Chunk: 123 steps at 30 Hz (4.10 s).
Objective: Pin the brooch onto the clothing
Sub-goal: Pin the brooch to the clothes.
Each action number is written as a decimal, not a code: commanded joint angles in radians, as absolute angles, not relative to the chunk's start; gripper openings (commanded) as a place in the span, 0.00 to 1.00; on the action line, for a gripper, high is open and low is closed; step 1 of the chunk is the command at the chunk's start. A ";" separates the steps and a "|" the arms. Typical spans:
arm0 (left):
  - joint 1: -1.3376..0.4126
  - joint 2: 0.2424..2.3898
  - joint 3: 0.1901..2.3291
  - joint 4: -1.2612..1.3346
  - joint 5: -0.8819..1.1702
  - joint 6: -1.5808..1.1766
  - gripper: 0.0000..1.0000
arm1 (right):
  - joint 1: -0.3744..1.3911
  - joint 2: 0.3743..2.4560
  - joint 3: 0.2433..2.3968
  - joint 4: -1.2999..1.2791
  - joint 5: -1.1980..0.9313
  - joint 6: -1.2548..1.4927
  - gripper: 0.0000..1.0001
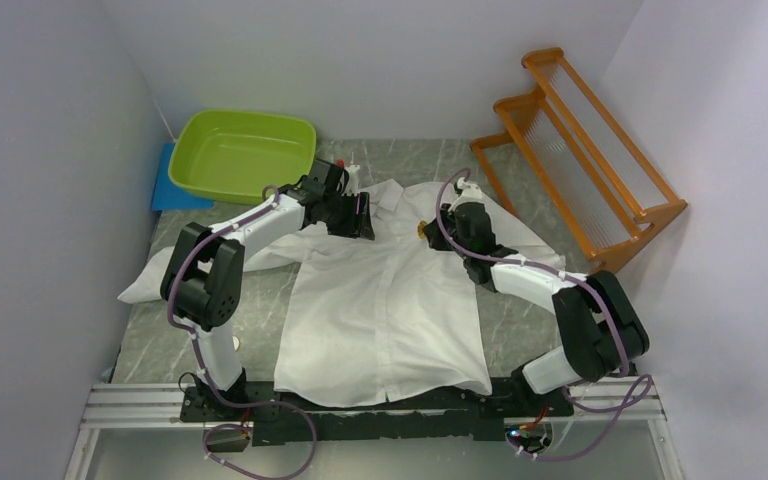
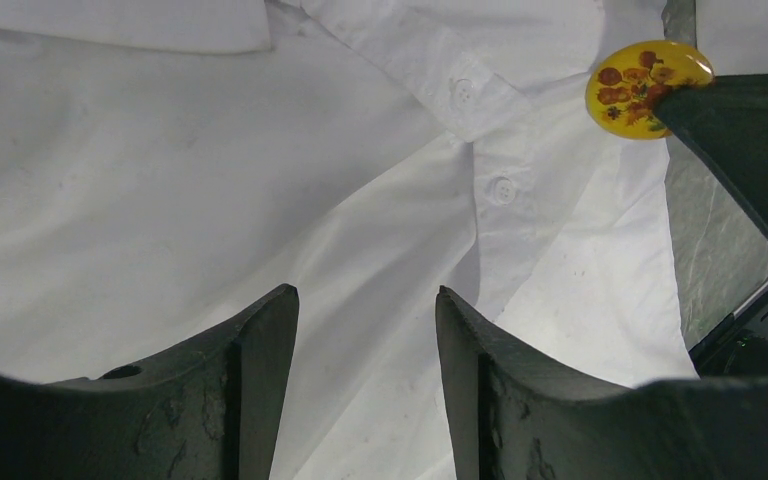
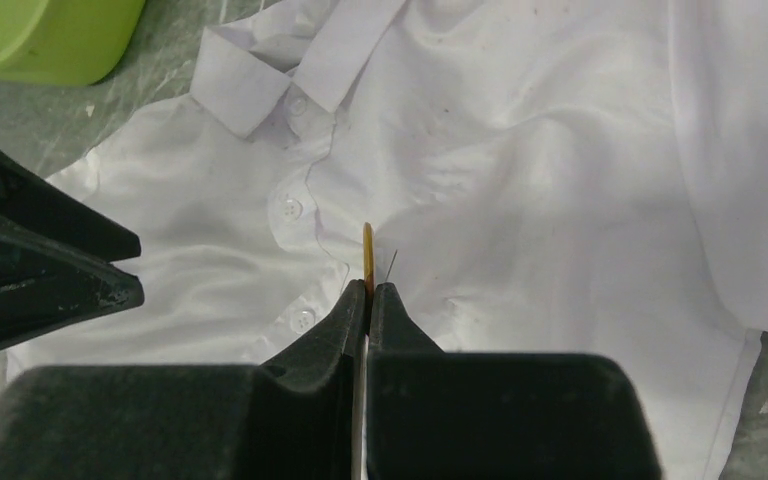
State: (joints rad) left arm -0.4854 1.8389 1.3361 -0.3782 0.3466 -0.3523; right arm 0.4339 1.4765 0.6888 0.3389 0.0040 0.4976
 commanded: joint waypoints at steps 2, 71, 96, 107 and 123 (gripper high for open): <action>-0.486 1.819 1.377 -0.356 0.360 -0.341 0.58 | 0.498 1.416 0.717 0.344 0.183 0.395 0.00; -0.804 1.784 0.885 0.951 0.410 0.402 0.58 | 0.686 1.248 0.922 -0.381 0.661 1.165 0.00; -0.876 1.907 0.954 1.075 0.269 0.404 0.29 | 0.681 1.216 0.908 -0.362 0.638 1.161 0.00; -0.879 1.899 0.935 1.108 0.228 0.318 0.03 | 0.674 1.226 0.921 -0.354 0.647 1.089 0.32; -0.874 1.805 0.809 1.218 0.090 -0.038 0.03 | 0.488 0.877 0.693 0.093 0.116 0.575 0.84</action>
